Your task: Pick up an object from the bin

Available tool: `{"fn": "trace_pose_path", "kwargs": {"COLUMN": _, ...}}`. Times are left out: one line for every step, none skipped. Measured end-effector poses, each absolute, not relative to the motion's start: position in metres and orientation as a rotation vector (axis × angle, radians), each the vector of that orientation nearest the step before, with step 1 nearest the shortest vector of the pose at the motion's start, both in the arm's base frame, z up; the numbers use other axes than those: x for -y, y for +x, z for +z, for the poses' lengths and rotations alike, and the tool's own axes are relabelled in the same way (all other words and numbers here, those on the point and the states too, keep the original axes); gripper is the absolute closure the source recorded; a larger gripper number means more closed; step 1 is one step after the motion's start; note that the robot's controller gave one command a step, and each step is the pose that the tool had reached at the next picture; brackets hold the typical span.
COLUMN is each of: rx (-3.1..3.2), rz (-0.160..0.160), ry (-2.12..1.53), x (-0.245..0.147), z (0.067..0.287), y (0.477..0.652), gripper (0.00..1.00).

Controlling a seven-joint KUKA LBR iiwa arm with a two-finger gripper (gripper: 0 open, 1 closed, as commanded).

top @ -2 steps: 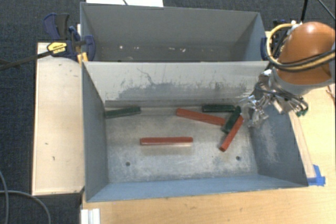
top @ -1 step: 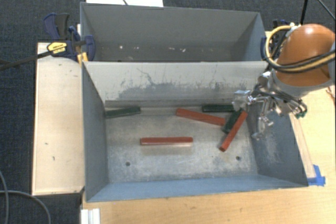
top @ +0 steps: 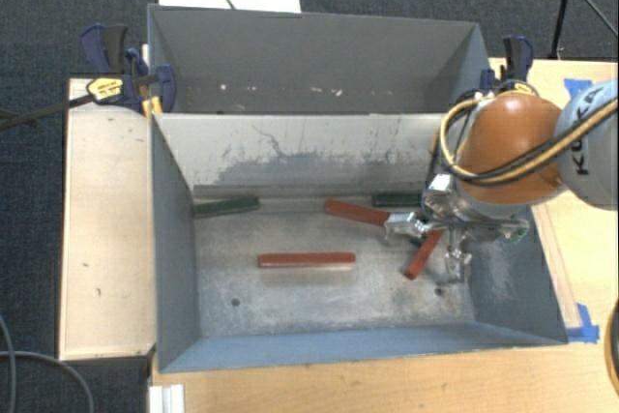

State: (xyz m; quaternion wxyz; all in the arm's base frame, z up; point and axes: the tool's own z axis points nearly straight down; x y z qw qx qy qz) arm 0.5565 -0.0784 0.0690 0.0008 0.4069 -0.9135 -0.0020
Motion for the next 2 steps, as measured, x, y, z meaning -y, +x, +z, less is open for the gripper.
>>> {"fn": "trace_pose_path", "kwargs": {"rx": 2.873, "rz": -0.002, "ry": 1.275, "x": 0.080, "z": 0.071, "y": 0.558, "gripper": 1.00}}
{"fn": "trace_pose_path", "kwargs": {"rx": 2.944, "rz": -0.004, "ry": 1.096, "x": 0.061, "z": 0.082, "y": 0.510, "gripper": 1.00}}
